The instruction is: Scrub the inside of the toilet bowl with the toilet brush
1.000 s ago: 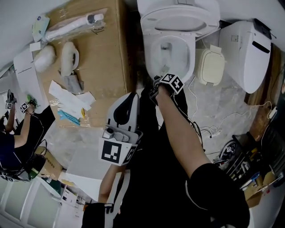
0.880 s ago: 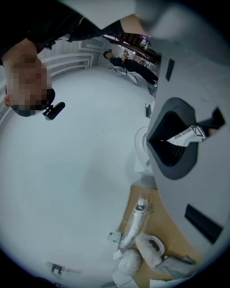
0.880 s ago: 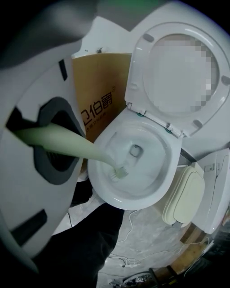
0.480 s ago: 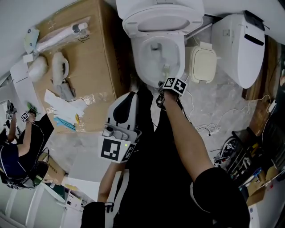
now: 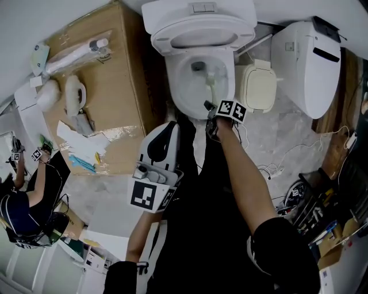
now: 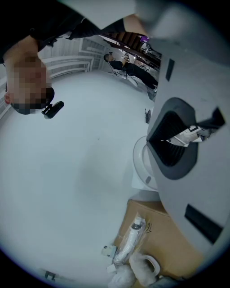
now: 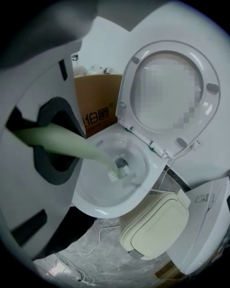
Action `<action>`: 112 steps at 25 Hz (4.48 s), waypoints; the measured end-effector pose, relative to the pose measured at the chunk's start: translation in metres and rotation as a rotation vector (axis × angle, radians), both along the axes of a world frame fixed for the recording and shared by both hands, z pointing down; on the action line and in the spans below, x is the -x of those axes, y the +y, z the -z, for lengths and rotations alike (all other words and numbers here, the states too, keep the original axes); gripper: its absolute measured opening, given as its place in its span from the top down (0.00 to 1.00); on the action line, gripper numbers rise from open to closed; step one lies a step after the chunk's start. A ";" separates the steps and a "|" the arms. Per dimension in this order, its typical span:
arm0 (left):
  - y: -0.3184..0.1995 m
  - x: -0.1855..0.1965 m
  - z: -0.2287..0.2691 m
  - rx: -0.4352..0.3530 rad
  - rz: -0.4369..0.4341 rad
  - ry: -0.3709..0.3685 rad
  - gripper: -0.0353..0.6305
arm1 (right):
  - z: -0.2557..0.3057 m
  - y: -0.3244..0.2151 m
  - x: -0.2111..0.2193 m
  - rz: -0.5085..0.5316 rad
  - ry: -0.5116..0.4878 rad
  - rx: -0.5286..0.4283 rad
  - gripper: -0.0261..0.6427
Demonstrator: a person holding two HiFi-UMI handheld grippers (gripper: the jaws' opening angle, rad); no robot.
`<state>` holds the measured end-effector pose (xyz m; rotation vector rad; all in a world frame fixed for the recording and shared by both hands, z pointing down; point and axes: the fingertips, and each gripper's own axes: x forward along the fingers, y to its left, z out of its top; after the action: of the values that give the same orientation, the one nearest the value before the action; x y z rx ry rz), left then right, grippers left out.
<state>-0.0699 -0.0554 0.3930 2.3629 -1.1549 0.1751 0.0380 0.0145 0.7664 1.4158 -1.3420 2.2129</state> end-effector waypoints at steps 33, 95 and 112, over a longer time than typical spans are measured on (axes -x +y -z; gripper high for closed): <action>0.008 0.026 -0.089 0.094 -0.008 0.012 0.94 | -0.086 -0.039 0.075 -0.138 -0.260 -0.065 0.93; -0.007 0.018 -0.061 0.075 0.036 0.052 0.94 | -0.011 0.043 0.016 0.883 -0.011 -0.016 0.93; -0.020 -0.029 0.115 -0.129 0.006 0.058 0.94 | 0.309 -0.010 -0.043 0.625 0.091 -0.493 0.93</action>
<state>-0.0411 -0.0751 0.2776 2.4593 -1.1772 0.0300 0.0814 0.0042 0.4571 0.9898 -2.0389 1.4614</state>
